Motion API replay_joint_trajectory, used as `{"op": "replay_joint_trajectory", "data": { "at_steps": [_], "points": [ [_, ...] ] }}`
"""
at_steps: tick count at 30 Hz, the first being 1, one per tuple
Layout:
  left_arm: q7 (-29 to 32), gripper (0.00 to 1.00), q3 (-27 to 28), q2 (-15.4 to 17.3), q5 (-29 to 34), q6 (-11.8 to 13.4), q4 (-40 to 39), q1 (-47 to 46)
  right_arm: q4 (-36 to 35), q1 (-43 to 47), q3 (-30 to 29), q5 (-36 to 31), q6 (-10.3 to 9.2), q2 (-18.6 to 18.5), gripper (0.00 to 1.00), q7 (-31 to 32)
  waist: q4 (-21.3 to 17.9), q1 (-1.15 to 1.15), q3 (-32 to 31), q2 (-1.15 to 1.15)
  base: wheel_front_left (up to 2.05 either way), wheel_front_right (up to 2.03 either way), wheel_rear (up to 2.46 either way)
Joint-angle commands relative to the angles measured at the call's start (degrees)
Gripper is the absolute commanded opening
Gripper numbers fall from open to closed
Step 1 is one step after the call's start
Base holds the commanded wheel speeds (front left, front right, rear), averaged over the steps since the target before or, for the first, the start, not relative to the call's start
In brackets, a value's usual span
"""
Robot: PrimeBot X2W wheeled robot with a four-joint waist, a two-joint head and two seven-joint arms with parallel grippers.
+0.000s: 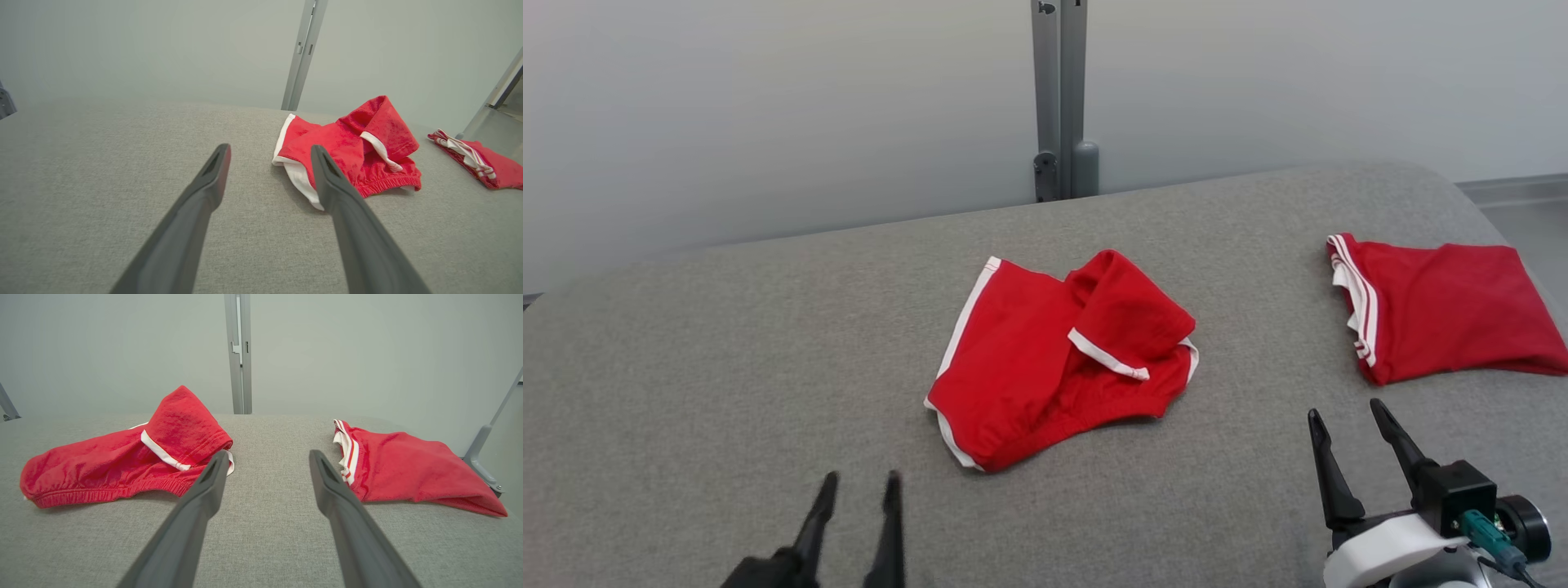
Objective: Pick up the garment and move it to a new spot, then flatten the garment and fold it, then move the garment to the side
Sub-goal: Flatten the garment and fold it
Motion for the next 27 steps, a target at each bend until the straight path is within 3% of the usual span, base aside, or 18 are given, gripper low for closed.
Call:
{"op": "replay_joint_trajectory", "data": {
  "at_steps": [1,11,15,23,27],
  "points": [
    [-0.17,1.0,-2.19,0.01,0.42,-0.18,-0.27,-2.2,-0.43,-1.16,0.38,0.24,-0.02,-0.35,1.0,-0.01,-2.91,0.0,2.07,0.0,0.0,0.0,0.0],
    [3.82,1.0,-24.7,0.18,-1.52,-0.13,7.47,-19.84,-1.79,-7.1,1.77,1.51,-0.02,-0.35,1.0,-0.01,-13.45,0.0,11.46,0.0,0.0,0.0,0.0],
    [6.24,1.0,-28.04,0.19,-2.71,-0.11,13.29,-27.18,-1.93,-9.01,2.22,2.12,-0.02,0.62,1.0,-0.02,-17.08,0.0,15.15,0.0,0.0,0.0,0.0],
    [9.36,1.0,-28.98,0.19,-4.31,2.02,24.84,-35.1,-2.05,-10.08,1.94,2.9,-0.02,1.8,1.0,-0.02,-21.1,0.0,19.13,0.0,0.0,0.0,0.0],
    [8.35,1.0,-27.84,0.32,-4.16,4.9,28.09,-36.87,-2.22,-10.14,1.39,2.93,-0.02,1.94,1.0,-0.01,-21.46,0.0,19.5,0.0,0.0,0.0,0.0]
  ]
}}
